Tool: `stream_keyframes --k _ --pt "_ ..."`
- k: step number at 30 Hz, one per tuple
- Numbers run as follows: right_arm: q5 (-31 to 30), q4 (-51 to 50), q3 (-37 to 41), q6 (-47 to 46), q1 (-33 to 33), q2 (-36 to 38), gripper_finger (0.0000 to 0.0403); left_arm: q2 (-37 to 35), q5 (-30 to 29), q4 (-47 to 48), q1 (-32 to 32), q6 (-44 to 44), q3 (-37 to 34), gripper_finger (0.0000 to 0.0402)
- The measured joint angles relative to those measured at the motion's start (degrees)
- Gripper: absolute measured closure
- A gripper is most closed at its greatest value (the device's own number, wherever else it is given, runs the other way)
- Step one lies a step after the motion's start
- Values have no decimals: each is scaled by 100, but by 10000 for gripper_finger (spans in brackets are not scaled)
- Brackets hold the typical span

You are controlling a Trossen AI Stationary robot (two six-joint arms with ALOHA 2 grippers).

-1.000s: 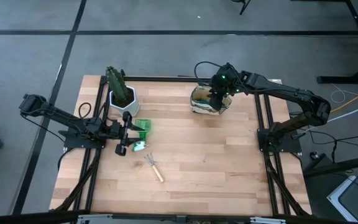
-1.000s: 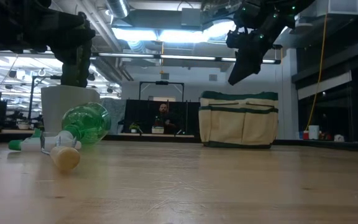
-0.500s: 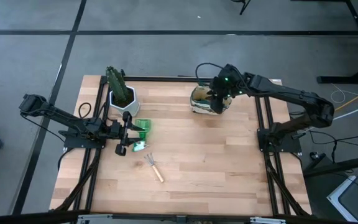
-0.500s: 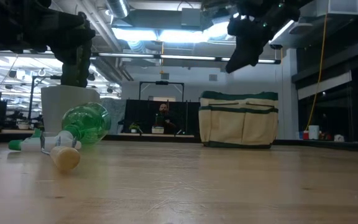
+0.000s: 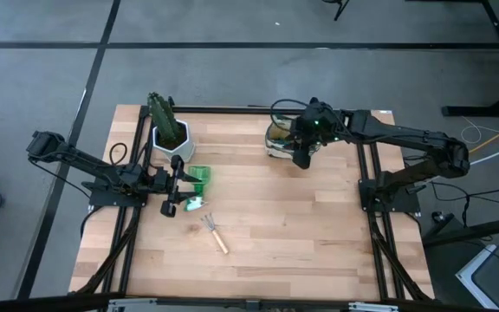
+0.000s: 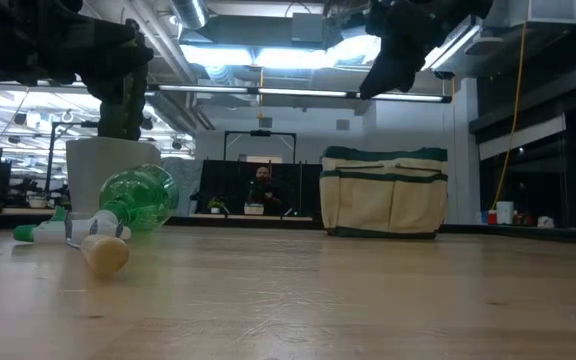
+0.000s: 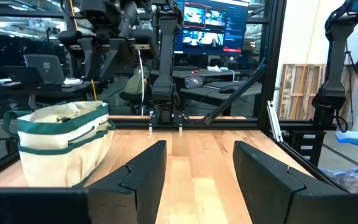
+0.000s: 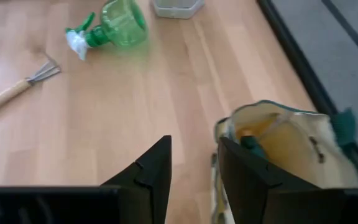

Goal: Pick & Place Garden tools in Gardening bag
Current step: Put the brown hand rake into the brown gardening bag

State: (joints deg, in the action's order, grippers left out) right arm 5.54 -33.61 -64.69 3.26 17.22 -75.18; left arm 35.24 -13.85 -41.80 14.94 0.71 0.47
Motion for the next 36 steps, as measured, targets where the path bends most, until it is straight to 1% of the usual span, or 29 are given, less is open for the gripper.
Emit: stream_keyframes --k 8,25,36 --pt "-103 2 0 -349 -443 -12 270 -1 1 2 0 1 0 219" --pt "-98 257 -3 -329 -1246 -274 270 0 0 4 0 0 0 219" --pt "-87 446 4 -327 -1539 -466 270 -2 1 6 1 0 0 219"
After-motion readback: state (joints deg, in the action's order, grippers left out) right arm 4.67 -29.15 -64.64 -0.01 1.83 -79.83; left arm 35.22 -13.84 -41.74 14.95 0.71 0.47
